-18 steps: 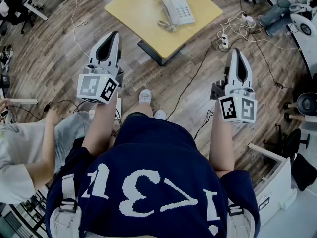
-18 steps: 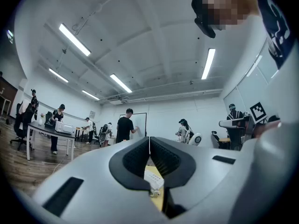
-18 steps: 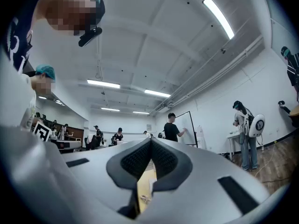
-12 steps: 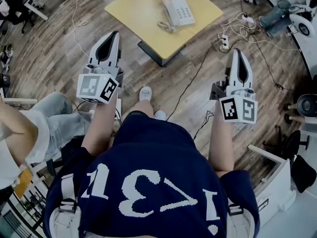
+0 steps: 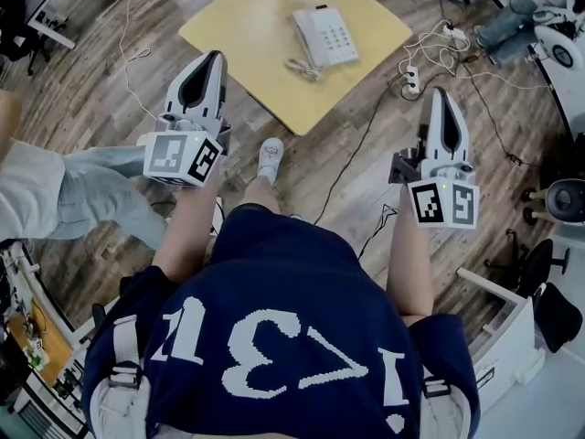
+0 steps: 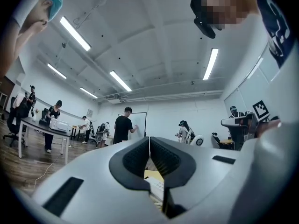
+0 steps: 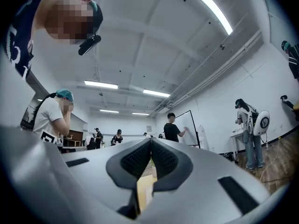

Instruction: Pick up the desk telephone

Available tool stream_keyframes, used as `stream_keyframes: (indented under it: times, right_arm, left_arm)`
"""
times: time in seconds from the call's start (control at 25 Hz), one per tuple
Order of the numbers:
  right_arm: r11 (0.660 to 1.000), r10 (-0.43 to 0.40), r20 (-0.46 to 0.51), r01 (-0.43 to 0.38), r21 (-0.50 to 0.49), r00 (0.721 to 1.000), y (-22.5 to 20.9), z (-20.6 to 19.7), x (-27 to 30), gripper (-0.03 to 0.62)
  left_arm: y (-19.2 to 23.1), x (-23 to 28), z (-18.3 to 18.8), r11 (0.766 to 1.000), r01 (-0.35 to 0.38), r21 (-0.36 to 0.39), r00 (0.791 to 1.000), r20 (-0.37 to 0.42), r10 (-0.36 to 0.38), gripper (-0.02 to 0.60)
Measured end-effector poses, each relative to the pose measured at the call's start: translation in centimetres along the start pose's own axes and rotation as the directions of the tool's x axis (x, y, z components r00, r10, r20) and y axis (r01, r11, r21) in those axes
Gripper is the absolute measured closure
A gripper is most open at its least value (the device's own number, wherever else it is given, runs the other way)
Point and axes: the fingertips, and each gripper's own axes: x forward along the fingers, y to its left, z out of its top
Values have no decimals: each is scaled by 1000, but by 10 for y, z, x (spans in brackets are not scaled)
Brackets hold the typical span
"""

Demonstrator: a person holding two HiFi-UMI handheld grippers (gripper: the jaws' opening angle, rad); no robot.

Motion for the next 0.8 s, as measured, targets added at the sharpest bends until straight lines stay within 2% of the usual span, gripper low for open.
stream_keyframes:
  times: [0.44,0.64,0.8]
  right_arm:
    - [992,-120,7,120,-36,993,-36,-25,161,568]
    - [993,-119,-45,118,-24,992,-37,-48,204,566]
    - [993,-116,-87,116,-6,989,-49,-64,219,566]
  left_arm:
    - [97,180,-34,989,130,-68,991,-6,-131,561]
    - [113,218,-51,985,155,-79,988,6,-155,561]
    - [112,232,-73,980,163,-116,985,-39,-168,561]
